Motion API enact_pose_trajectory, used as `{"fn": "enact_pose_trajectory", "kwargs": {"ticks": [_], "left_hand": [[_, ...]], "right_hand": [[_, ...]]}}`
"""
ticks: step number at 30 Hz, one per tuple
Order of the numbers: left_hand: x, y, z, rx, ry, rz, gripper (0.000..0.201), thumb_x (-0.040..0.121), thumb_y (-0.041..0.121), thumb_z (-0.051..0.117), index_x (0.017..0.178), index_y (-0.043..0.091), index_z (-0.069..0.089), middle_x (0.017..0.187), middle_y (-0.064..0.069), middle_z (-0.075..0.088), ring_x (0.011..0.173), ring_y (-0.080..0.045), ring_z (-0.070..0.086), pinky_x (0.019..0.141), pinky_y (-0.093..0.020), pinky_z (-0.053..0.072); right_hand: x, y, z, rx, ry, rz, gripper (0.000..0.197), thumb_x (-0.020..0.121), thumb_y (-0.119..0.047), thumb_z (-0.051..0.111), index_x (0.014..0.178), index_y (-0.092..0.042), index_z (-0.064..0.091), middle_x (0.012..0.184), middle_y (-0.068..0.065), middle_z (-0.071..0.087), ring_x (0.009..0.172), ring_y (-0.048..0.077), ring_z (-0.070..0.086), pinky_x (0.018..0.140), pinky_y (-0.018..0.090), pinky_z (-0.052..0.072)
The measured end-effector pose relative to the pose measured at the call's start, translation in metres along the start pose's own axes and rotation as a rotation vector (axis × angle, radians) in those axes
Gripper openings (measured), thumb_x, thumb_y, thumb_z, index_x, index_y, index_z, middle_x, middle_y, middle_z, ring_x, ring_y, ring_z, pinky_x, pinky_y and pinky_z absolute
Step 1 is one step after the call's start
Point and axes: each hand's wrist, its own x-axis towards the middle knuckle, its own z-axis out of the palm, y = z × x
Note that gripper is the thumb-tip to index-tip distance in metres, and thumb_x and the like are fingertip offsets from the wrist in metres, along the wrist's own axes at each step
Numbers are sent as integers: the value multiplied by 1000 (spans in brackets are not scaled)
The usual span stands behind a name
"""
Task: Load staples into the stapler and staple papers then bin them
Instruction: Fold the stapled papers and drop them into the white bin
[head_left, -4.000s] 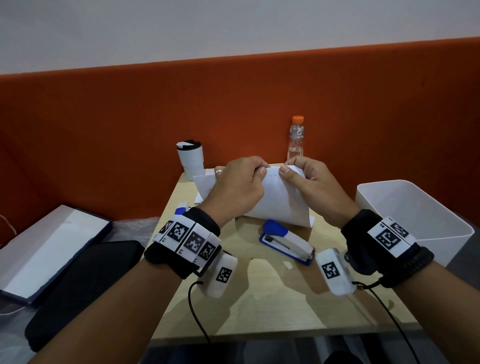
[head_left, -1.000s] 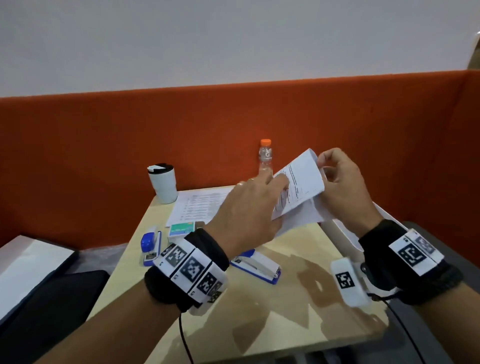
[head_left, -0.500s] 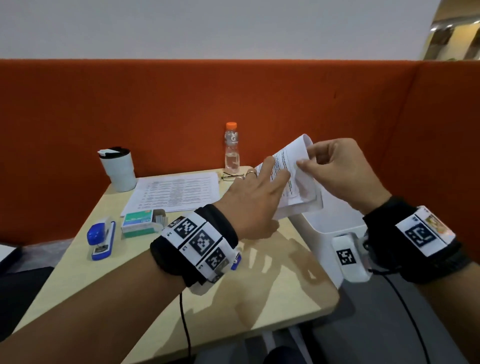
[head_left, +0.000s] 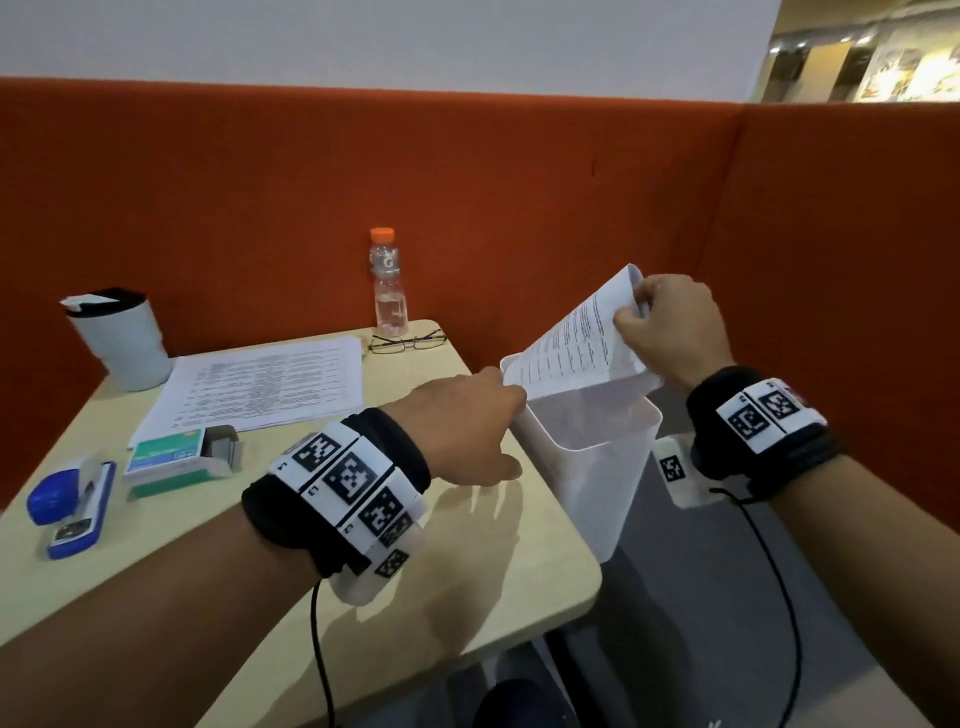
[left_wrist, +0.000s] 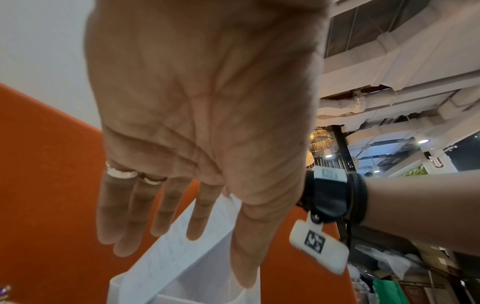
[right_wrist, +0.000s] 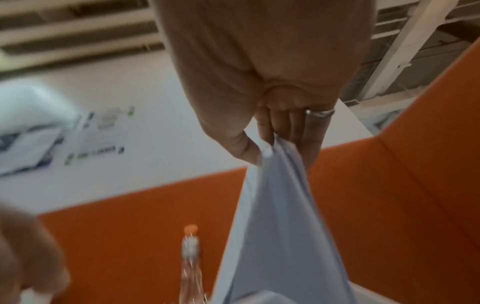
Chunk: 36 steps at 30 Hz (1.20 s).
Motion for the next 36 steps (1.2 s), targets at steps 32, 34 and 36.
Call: {"fn": "enact_pose_trajectory", "kwargs": {"ticks": [32,34,36], "left_hand": [[8,9,19,-74,-94,13,61,90,52,69,140,24,49,131,1,53,108,-22,61,81,-39,54],[8,8,19,-71,-93,5,62,90,52,69,142,23,49,133,1,53,110,-22,61,79,-37,52],[9,7,19,-68,-85,0,62,91,52,69,141,22,49,134,0,53,112,-23,60,76,-35,48]], "right_hand": [[-45,18,108,-231,-492,-21,20,91,-33,66,100,-16,71,106,7,75,98,31,68,83,38,57],[-46,18,110,-225,-465,-23,17,90,-33,67,97,-18,71,103,4,74,96,29,68,82,40,59],[-46,16,108,-223,-433,-33,14,90,-32,67,94,-18,71,98,3,74,91,28,68,80,41,60]]}}
